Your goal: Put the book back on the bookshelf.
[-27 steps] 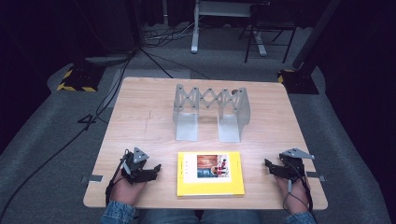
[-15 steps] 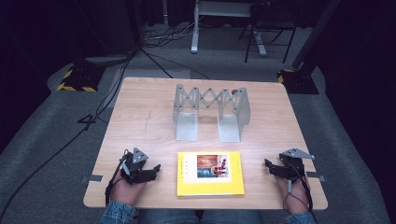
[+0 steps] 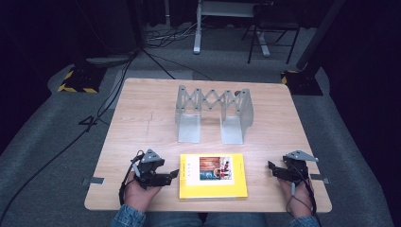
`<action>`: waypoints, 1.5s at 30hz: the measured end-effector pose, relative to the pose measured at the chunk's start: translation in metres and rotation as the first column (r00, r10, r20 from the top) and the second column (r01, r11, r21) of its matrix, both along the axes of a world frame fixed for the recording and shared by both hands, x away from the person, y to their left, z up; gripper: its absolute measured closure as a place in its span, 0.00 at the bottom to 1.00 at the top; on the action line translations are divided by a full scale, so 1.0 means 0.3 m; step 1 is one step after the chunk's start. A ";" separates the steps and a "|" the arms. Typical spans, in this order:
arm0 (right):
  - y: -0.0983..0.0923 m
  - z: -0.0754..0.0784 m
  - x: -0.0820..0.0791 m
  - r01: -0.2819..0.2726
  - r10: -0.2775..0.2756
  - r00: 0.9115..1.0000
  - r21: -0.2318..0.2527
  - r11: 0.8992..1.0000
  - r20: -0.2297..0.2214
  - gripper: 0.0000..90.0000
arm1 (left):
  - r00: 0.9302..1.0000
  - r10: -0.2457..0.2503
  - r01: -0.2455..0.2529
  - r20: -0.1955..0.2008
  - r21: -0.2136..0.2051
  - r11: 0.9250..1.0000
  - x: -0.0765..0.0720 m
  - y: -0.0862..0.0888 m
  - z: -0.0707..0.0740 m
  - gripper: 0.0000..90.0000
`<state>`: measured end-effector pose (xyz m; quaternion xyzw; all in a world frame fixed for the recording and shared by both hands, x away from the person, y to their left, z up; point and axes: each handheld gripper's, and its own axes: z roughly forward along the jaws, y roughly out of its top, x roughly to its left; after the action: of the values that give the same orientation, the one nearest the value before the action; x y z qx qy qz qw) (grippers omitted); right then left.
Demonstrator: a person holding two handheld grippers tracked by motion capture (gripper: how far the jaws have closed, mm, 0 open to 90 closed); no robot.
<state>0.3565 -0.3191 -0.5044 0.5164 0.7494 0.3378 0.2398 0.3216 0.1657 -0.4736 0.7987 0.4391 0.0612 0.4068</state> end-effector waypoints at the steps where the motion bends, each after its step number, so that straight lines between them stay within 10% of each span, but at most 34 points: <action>1: 0.000 0.000 0.000 0.001 -0.001 1.000 0.000 1.000 -0.001 0.32 | 1.000 -0.011 0.011 -0.010 0.003 1.000 0.003 -0.010 -0.003 0.29; 13: 0.001 0.000 -0.001 0.003 -0.003 1.000 0.000 1.000 0.002 0.32 | 0.987 -0.105 0.111 -0.119 0.040 0.993 0.036 -0.119 -0.049 0.32; 22: 0.002 0.000 -0.002 0.002 -0.002 1.000 -0.002 1.000 0.002 0.32 | 0.988 -0.092 0.096 -0.123 0.031 0.995 0.049 -0.116 -0.056 0.35; 45: 0.006 -0.001 -0.002 -0.001 0.001 1.000 -0.003 1.000 0.004 0.32 | 0.996 -0.080 0.080 0.031 0.006 0.997 0.018 -0.140 -0.019 0.50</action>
<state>0.3560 -0.3174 -0.5045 0.5150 0.7497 0.3379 0.2418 0.3271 0.1236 -0.4792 0.8157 0.4001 0.0580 0.4138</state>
